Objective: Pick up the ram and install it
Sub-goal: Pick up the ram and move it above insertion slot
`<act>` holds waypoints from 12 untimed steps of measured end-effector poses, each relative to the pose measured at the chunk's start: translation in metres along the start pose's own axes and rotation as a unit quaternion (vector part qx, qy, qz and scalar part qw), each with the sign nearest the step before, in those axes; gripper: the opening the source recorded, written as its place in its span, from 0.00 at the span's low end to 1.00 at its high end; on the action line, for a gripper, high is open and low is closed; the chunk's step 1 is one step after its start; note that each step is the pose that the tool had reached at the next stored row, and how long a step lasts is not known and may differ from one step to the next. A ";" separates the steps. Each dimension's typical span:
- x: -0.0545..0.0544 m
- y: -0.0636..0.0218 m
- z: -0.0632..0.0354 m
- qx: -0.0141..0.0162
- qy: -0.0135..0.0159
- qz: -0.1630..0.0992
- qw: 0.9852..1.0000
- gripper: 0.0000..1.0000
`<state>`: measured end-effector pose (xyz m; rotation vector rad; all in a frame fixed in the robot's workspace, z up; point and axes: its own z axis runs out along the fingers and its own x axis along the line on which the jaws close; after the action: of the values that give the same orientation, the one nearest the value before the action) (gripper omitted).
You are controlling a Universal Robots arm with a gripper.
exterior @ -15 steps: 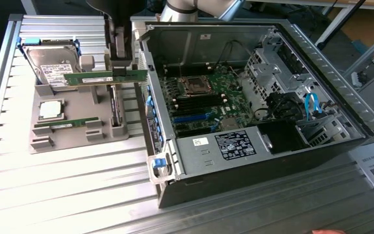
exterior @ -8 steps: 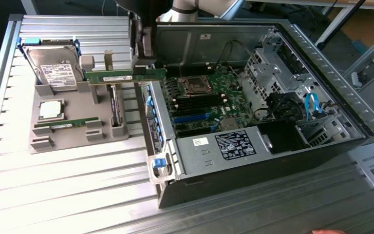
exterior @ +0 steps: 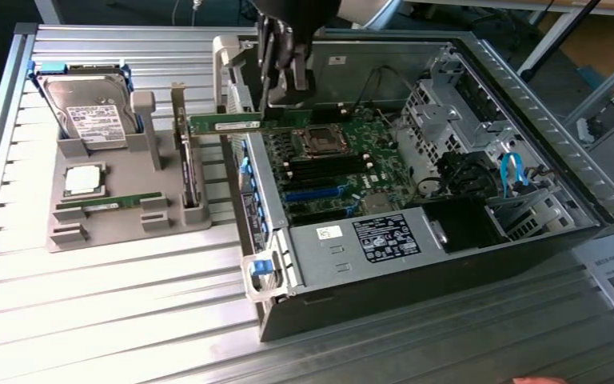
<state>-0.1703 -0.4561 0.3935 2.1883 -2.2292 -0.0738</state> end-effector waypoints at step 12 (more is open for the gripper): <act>-0.001 -0.0578 -0.0026 0.000 0.000 0.000 1.000 0.12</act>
<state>-0.1124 -0.4561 0.3935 2.1888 -2.2287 -0.0738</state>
